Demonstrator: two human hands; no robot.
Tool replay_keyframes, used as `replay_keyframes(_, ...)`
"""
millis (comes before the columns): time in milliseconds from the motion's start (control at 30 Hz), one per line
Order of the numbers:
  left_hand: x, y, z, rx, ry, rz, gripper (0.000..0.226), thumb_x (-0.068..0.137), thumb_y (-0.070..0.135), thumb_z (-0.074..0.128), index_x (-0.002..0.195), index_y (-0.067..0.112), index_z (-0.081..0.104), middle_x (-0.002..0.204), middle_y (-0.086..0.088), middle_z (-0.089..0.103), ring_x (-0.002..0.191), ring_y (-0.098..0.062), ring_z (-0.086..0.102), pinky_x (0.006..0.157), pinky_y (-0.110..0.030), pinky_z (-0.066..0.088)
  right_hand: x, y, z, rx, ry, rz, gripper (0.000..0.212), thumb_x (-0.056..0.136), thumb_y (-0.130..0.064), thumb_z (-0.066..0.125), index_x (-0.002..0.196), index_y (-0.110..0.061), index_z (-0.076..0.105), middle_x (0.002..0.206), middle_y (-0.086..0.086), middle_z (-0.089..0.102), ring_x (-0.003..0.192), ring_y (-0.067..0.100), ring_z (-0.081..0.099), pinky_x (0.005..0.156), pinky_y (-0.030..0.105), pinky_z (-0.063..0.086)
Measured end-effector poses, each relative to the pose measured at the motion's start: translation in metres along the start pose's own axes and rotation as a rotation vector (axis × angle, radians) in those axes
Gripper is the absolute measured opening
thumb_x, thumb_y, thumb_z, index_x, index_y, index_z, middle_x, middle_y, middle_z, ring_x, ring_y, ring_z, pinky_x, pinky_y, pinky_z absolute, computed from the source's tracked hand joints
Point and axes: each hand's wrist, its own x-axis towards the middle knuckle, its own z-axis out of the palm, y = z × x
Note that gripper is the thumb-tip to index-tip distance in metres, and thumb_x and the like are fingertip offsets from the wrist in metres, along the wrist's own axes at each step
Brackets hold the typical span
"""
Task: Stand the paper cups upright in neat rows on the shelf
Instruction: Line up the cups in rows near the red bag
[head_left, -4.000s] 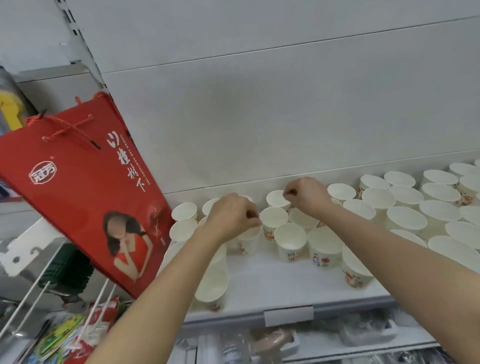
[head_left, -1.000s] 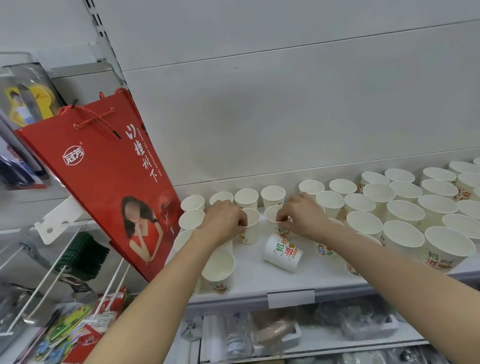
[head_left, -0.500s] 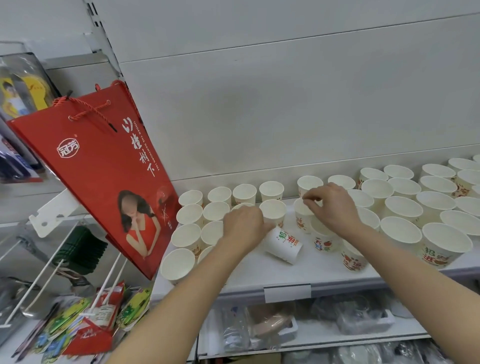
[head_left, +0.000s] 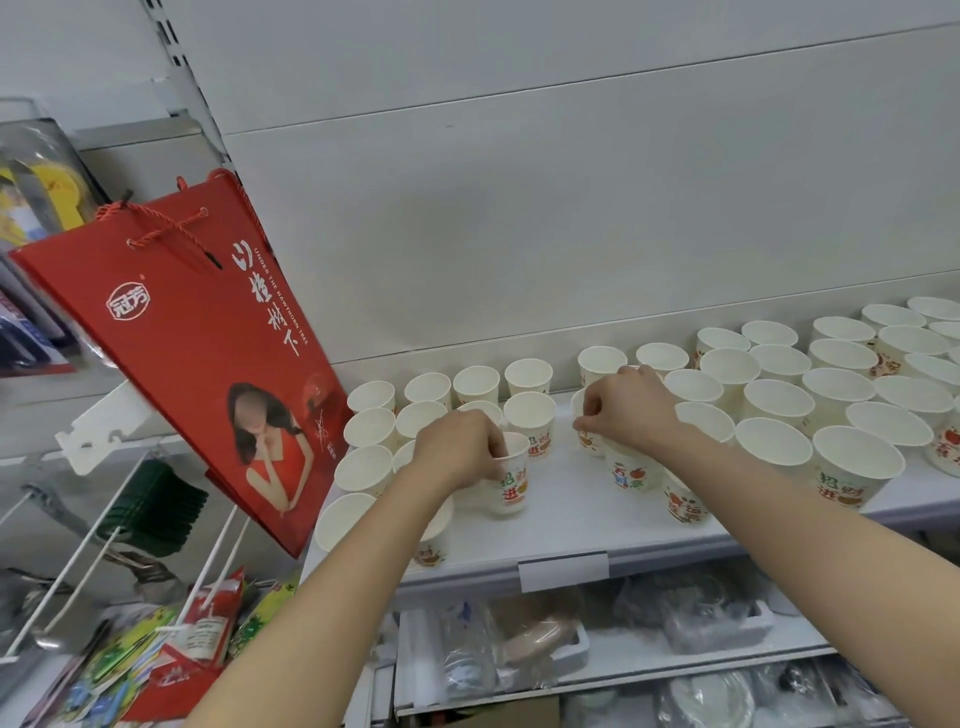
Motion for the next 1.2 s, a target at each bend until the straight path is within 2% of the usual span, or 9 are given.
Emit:
replay_keyframes(100,-0.011,-0.015,-0.001,0.081,0.015,0.000,0.014,0.075,0.020,0.071,0.085,0.029,0.072,0.090,0.008,0.070,0.087,-0.016,0.062,0.063,-0.025,0.043,0.001,-0.004,0.001,-0.019,0.058,0.017,0.016,0.078,-0.031,0.057,0.067,-0.025,0.068,0.071,-0.003,0.067,0.081,0.021,0.057,0.083,0.033,0.033)
replay_keyframes(200,-0.019,-0.023,0.002,0.045,0.037,0.032,0.013,0.072,0.028,0.074,0.085,0.028,0.073,0.089,0.010,0.070,0.085,-0.012,0.062,0.066,-0.029,0.051,-0.005,-0.004,-0.004,-0.002,0.134,0.018,0.014,0.078,-0.029,0.059,0.068,-0.026,0.069,0.070,-0.002,0.066,0.081,0.022,0.056,0.081,0.034,0.031)
replay_keyframes(400,-0.025,-0.025,0.006,0.052,0.109,0.090,0.009,0.076,0.027,0.070,0.083,0.028,0.075,0.083,0.008,0.071,0.082,-0.015,0.063,0.065,-0.031,0.052,-0.036,0.001,-0.025,0.324,0.383,-0.081,0.003,0.074,-0.024,0.075,0.073,-0.025,0.072,0.070,-0.009,0.068,0.079,0.020,0.051,0.074,0.033,0.032)
replay_keyframes(467,-0.027,-0.029,0.008,0.074,0.127,0.084,0.010,0.076,0.025,0.069,0.083,0.027,0.075,0.084,0.006,0.070,0.081,-0.017,0.062,0.062,-0.030,0.048,-0.050,-0.001,-0.024,0.419,0.356,-0.210,0.008,0.072,-0.023,0.079,0.074,-0.027,0.072,0.072,-0.013,0.067,0.077,0.016,0.051,0.071,0.033,0.037)
replay_keyframes(600,-0.028,-0.033,0.011,0.114,0.146,0.082,0.013,0.075,0.021,0.067,0.084,0.026,0.074,0.083,0.003,0.069,0.079,-0.020,0.060,0.057,-0.027,0.042,-0.069,-0.013,0.002,0.347,0.224,-0.374,0.011,0.070,-0.020,0.081,0.075,-0.025,0.072,0.073,-0.012,0.068,0.075,0.017,0.055,0.072,0.035,0.042)
replay_keyframes(733,-0.023,-0.028,0.016,0.100,0.173,0.085,0.013,0.077,0.023,0.066,0.084,0.030,0.074,0.083,0.002,0.068,0.080,-0.021,0.061,0.056,-0.027,0.042,-0.066,-0.025,0.017,0.223,0.157,-0.384,0.006,0.074,-0.022,0.077,0.078,-0.024,0.073,0.076,-0.010,0.068,0.081,0.018,0.055,0.073,0.034,0.040)
replay_keyframes(833,-0.020,-0.025,0.020,0.083,0.185,0.075,0.014,0.076,0.022,0.066,0.085,0.030,0.074,0.086,0.002,0.068,0.084,-0.021,0.062,0.058,-0.028,0.041,-0.063,-0.028,0.021,0.175,0.188,-0.396,0.006,0.073,-0.019,0.077,0.076,-0.022,0.073,0.075,-0.008,0.068,0.079,0.021,0.055,0.070,0.035,0.041)
replay_keyframes(967,-0.020,-0.027,0.024,0.082,0.244,0.083,0.011,0.076,0.034,0.072,0.087,0.032,0.072,0.093,0.006,0.064,0.091,-0.018,0.055,0.063,-0.029,0.037,-0.060,-0.030,0.026,0.144,0.242,-0.353,0.011,0.069,-0.012,0.078,0.073,-0.019,0.071,0.072,-0.006,0.067,0.074,0.024,0.055,0.067,0.036,0.041)
replay_keyframes(1200,-0.015,-0.028,0.029,0.089,0.258,0.055,0.009,0.079,0.029,0.069,0.087,0.030,0.073,0.093,0.002,0.065,0.092,-0.022,0.058,0.061,-0.028,0.034,-0.055,-0.037,0.032,0.065,0.302,-0.343,0.019,0.061,-0.009,0.082,0.066,-0.020,0.067,0.064,-0.007,0.063,0.067,0.024,0.053,0.061,0.032,0.038)
